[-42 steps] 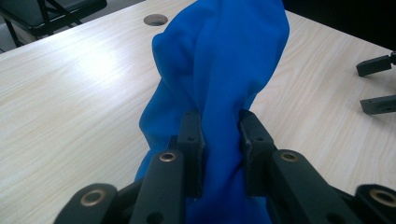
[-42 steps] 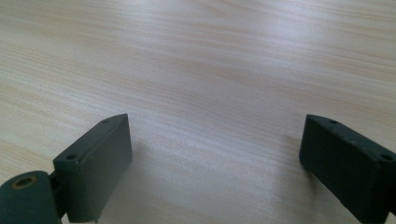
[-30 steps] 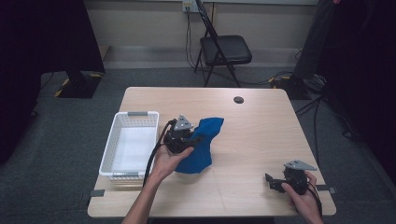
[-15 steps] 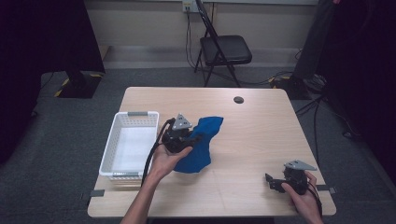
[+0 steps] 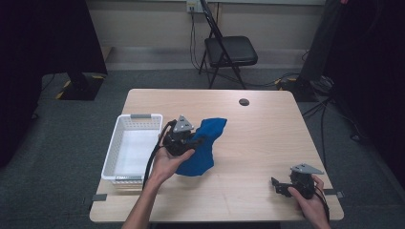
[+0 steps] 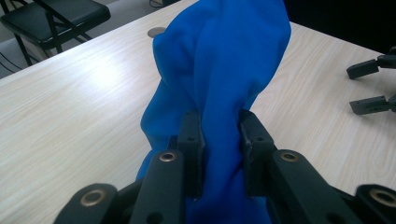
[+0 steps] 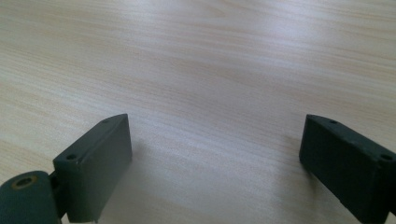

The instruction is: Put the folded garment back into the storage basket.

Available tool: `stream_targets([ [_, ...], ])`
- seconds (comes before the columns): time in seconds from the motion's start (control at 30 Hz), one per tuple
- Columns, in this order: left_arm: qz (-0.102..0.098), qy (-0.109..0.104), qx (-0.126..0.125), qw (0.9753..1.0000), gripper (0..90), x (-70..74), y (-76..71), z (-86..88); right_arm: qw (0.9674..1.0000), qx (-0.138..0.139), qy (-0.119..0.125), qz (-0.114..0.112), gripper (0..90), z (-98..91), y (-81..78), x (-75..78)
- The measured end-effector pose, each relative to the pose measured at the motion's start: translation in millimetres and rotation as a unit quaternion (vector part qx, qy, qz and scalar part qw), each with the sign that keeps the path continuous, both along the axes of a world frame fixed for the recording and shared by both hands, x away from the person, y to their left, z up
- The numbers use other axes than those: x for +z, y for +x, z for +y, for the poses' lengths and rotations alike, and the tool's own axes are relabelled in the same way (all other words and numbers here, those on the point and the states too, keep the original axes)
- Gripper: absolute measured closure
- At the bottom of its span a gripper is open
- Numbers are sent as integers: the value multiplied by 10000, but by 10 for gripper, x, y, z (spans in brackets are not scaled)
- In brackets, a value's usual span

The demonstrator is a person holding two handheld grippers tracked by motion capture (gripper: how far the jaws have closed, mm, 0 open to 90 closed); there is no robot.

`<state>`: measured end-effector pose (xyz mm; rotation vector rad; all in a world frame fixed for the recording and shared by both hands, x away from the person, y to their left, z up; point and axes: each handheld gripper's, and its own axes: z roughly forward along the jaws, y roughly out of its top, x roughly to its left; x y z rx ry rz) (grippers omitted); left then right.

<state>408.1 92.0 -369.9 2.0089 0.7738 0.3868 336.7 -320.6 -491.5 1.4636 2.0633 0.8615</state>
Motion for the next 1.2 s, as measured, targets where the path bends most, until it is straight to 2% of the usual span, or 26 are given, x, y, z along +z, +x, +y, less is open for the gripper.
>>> stream_targets([
  [0.9,-188,-70,96,9998,743,151,-60,185,10000,7,0,0,81,0,2,0],
  [1.2,-257,-105,195,9994,743,191,-71,270,10000,7,1,-2,81,0,2,-1],
])
